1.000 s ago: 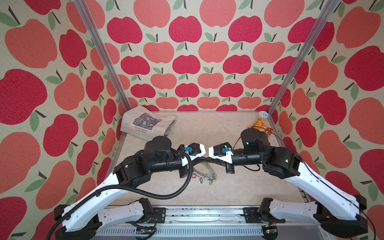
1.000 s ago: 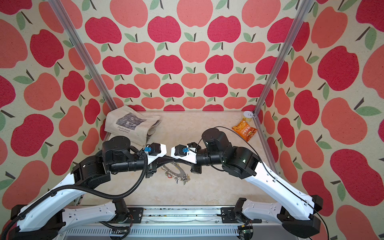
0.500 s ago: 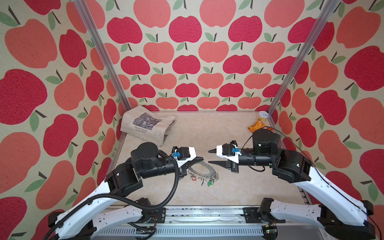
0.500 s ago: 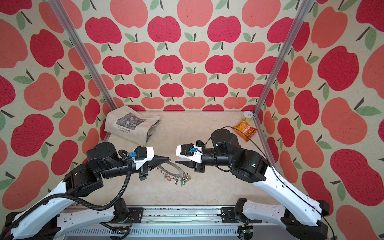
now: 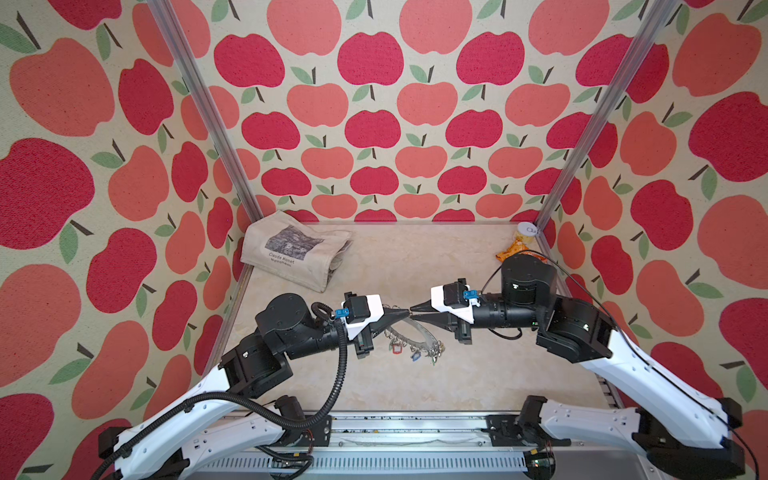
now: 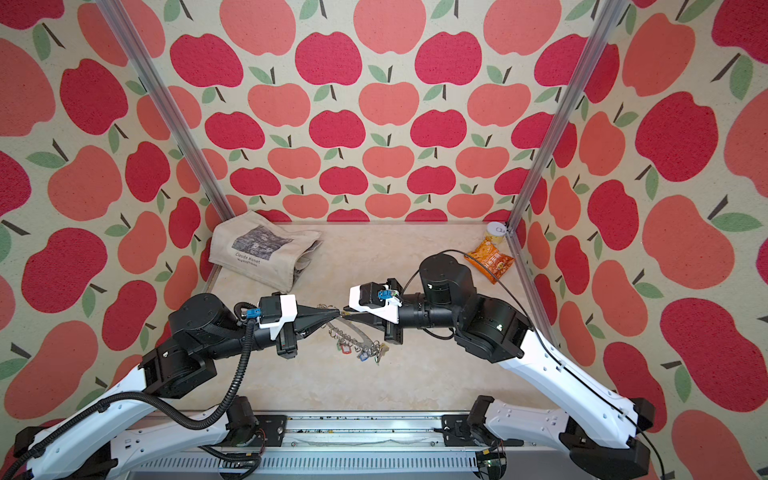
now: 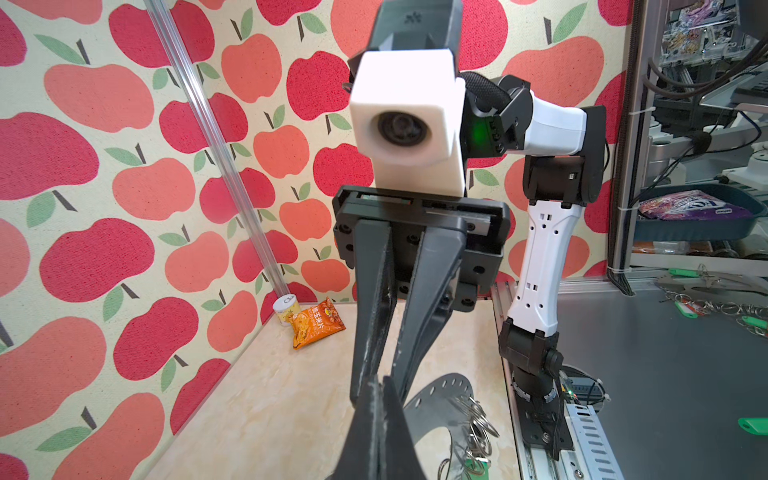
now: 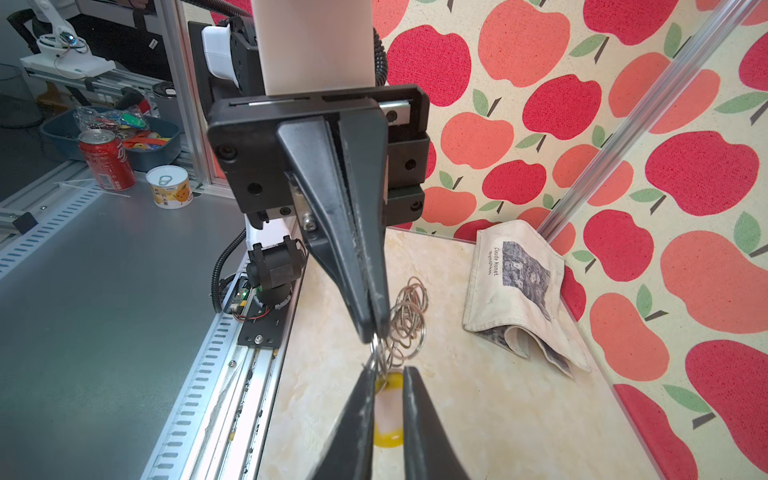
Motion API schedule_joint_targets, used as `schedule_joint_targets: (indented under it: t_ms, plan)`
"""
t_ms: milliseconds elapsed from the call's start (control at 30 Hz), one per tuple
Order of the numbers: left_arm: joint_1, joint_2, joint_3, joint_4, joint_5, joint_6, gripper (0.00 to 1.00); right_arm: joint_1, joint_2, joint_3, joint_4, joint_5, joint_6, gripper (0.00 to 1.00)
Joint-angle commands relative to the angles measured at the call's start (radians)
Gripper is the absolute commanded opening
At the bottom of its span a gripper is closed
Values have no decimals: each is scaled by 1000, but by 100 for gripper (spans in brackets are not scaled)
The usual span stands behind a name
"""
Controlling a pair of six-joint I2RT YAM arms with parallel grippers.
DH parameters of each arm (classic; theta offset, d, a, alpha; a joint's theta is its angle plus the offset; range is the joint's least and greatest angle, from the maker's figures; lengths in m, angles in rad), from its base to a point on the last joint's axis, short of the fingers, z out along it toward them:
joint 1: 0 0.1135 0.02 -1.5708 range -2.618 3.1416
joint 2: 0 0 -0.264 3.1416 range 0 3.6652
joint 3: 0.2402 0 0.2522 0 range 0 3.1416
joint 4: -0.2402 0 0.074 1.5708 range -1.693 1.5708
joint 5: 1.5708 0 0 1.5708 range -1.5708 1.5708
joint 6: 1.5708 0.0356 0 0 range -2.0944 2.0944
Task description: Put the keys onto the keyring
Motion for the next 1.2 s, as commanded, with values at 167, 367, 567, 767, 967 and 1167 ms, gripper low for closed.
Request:
schedule_joint_targets:
  t_ms: [167, 367, 567, 767, 967, 1167]
  plan:
    - [22, -23, -32, 216, 24, -63, 0, -7, 9, -46, 89, -98, 85, 21]
    - [45, -20, -76, 291, 36, -122, 0, -7, 1, -77, 170, -110, 121, 26]
    - [70, -29, -100, 327, 52, -177, 0, -6, -31, -80, 158, -56, 101, 33]
    - [81, -35, -101, 331, 85, -205, 0, -6, -73, -92, 160, 13, 87, 35]
    - [83, -34, -101, 335, 113, -217, 0, -7, -89, -109, 210, 46, 84, 32]
    - [87, -31, -97, 336, 138, -224, 0, -7, -93, -123, 258, 67, 84, 25]
